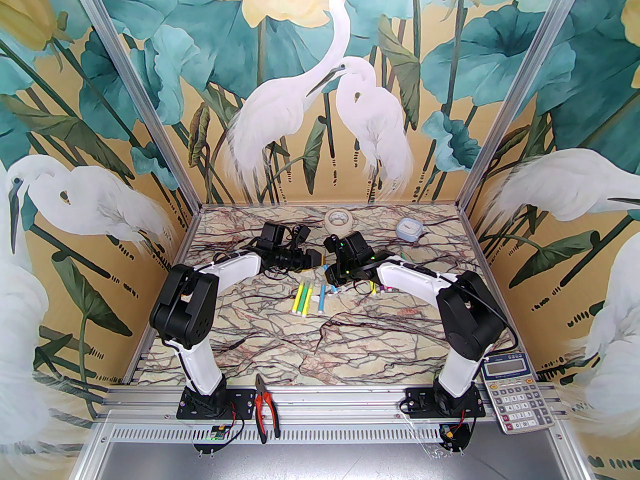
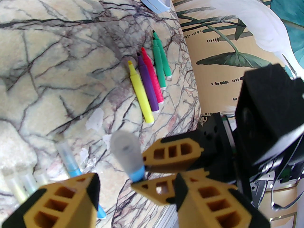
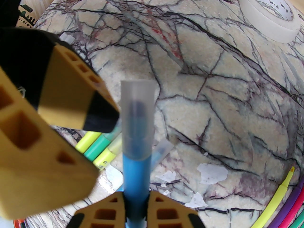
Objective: Open the pen caps
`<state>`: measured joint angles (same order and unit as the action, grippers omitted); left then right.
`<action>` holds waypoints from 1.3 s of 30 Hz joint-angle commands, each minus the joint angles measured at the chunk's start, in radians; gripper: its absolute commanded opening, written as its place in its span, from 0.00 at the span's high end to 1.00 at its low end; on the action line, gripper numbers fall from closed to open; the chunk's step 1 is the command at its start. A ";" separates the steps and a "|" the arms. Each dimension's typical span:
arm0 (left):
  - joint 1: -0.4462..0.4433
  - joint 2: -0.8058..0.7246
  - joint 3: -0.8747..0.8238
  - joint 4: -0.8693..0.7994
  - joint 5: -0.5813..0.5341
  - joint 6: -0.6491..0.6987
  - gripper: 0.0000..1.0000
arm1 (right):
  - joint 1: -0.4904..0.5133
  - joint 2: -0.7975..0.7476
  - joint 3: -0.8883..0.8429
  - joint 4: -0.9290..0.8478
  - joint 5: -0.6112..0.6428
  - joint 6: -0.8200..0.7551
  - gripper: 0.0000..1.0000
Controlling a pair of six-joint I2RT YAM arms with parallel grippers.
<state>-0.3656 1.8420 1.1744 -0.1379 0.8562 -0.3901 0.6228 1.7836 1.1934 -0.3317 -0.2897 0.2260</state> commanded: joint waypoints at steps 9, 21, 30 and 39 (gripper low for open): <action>-0.012 0.036 0.031 0.051 0.044 -0.038 0.51 | 0.017 -0.040 0.005 0.016 -0.038 -0.027 1.00; -0.012 0.045 0.032 0.052 0.047 -0.047 0.67 | 0.023 -0.050 -0.006 0.031 -0.037 -0.033 1.00; -0.012 0.048 0.033 0.060 0.060 -0.066 0.78 | 0.024 -0.034 -0.029 0.076 -0.010 -0.015 0.69; -0.012 0.038 0.024 0.109 0.102 -0.108 0.80 | 0.023 0.001 -0.024 0.132 -0.014 0.008 0.64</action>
<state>-0.3733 1.8763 1.1858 -0.0708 0.9092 -0.4736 0.6407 1.7638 1.1728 -0.2394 -0.3111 0.2161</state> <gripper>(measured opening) 0.205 0.358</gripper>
